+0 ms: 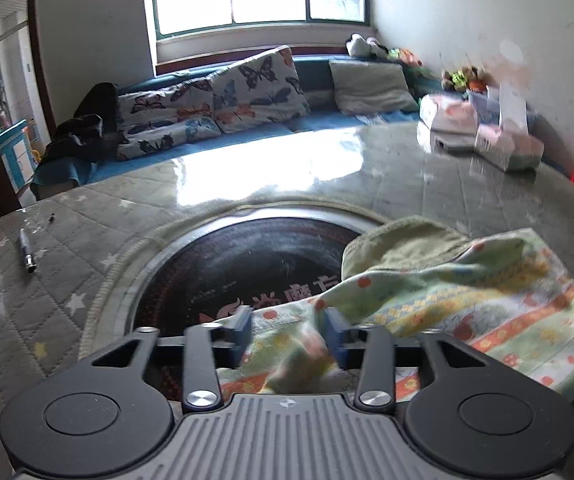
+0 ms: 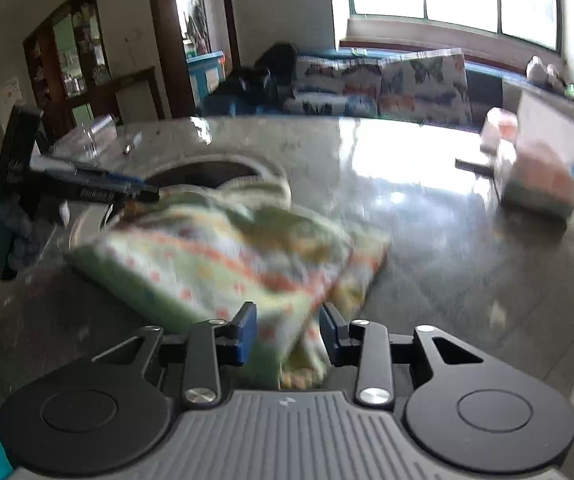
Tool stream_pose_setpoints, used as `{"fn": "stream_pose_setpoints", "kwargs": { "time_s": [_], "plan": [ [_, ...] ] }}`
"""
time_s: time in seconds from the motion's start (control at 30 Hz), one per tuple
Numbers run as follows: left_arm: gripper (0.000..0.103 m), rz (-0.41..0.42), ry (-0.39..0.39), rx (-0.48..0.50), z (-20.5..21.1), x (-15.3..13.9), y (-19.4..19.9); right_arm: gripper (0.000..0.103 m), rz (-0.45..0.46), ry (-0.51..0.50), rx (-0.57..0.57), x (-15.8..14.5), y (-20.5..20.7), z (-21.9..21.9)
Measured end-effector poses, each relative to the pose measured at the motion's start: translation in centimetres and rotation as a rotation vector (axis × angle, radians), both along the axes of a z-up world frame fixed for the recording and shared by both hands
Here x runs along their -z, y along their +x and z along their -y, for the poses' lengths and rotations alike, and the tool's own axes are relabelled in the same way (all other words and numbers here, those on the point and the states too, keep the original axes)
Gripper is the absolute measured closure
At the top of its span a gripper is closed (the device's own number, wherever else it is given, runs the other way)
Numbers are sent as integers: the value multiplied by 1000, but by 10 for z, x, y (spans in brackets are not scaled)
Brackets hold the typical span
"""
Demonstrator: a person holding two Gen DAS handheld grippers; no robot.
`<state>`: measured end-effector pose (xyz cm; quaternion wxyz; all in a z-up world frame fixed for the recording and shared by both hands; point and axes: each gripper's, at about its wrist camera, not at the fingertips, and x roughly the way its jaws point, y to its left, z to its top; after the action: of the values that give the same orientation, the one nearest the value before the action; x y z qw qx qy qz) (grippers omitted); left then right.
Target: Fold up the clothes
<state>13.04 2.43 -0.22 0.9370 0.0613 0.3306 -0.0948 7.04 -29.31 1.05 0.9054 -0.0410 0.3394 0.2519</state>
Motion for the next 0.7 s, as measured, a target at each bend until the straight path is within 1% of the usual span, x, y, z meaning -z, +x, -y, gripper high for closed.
{"fn": "stream_pose_setpoints", "kwargs": {
  "time_s": [0.07, 0.13, 0.3, 0.4, 0.5, 0.6, 0.7],
  "plan": [
    [43, 9, -9, -5, -1, -3, -7, 63, 7, 27, -7, -1, 9, -8],
    [33, 6, -12, -7, -1, -3, -14, 63, 4, 50, -19, 2, 23, -20],
    [32, -8, -8, -44, -8, 2, -14, 63, -35, 79, -35, 20, 57, -47],
    [32, -17, -5, -68, -13, 5, -13, 63, -51, 67, -4, 31, 71, -50],
    [32, -27, 0, -95, -19, 8, -10, 63, -72, 54, 70, 40, 83, -42],
    [32, -37, 22, -131, -22, 11, 0, 63, -68, 75, 117, 36, 87, -35],
    [32, -43, 27, -141, -22, 13, 7, 62, -52, 98, 140, 28, 87, -34]
  ]
}}
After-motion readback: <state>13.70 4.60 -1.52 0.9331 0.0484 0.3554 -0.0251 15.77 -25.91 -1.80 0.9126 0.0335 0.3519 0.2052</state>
